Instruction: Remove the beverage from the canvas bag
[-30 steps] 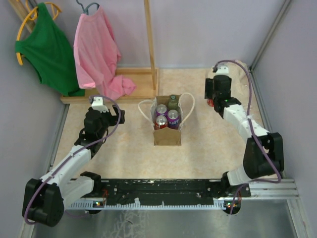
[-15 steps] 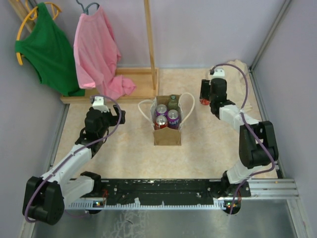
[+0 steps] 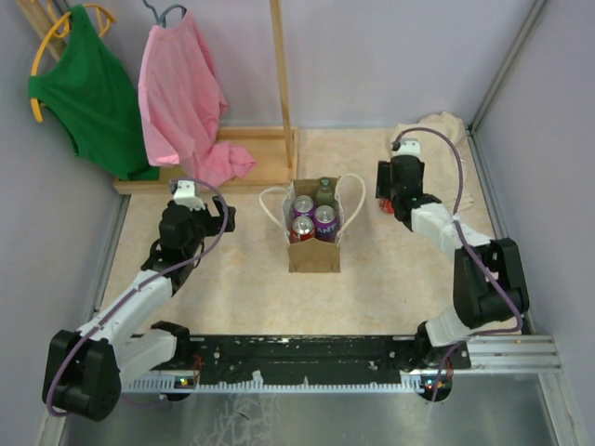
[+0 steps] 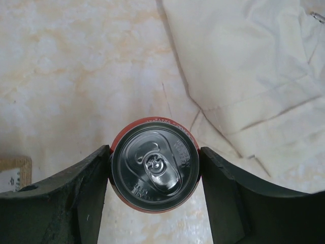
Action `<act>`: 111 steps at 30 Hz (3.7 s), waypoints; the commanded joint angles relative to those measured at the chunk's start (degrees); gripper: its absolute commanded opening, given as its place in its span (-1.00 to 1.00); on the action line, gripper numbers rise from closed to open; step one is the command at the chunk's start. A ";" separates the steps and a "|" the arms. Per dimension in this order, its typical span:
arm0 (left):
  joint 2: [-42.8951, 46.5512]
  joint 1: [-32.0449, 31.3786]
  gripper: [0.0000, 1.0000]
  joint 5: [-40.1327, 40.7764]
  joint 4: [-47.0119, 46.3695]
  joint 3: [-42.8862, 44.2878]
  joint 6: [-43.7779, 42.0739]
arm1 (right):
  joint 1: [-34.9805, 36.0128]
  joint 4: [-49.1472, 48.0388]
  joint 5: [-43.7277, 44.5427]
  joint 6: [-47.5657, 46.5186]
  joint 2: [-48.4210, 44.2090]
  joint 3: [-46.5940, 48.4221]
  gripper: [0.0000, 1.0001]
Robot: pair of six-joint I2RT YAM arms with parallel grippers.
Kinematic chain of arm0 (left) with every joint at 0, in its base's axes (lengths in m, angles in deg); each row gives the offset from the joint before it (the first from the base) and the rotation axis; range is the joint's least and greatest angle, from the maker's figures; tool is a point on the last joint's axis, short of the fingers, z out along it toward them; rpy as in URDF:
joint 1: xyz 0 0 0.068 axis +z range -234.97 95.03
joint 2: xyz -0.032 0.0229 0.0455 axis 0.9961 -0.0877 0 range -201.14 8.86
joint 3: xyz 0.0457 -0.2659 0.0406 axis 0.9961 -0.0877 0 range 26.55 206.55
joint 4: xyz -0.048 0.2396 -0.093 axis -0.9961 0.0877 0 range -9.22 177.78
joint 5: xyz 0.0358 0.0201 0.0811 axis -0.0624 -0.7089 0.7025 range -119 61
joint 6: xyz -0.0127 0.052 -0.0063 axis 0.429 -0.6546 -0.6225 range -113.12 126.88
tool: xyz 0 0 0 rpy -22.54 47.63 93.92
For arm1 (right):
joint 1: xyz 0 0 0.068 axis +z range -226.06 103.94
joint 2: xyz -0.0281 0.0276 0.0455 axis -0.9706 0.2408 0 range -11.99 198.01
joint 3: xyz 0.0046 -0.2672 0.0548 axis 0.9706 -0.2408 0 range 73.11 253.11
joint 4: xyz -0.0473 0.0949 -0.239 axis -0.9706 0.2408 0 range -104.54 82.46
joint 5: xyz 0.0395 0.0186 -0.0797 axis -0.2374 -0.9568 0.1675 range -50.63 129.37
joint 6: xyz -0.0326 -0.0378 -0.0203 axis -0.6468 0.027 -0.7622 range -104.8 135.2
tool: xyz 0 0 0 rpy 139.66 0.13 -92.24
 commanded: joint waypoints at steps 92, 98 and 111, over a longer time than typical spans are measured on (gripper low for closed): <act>1.14 -0.39 1.00 0.25 -0.57 1.52 1.66 | 31.43 24.81 -3.44 -6.24 -4.94 19.77 0.48; 1.11 -0.38 1.00 0.39 -0.58 1.39 1.67 | 31.48 26.01 -4.28 -6.93 -2.51 17.31 0.40; -0.05 -0.36 1.00 -0.09 -0.83 1.63 1.49 | 28.99 27.06 -6.47 -4.14 -1.51 12.30 0.37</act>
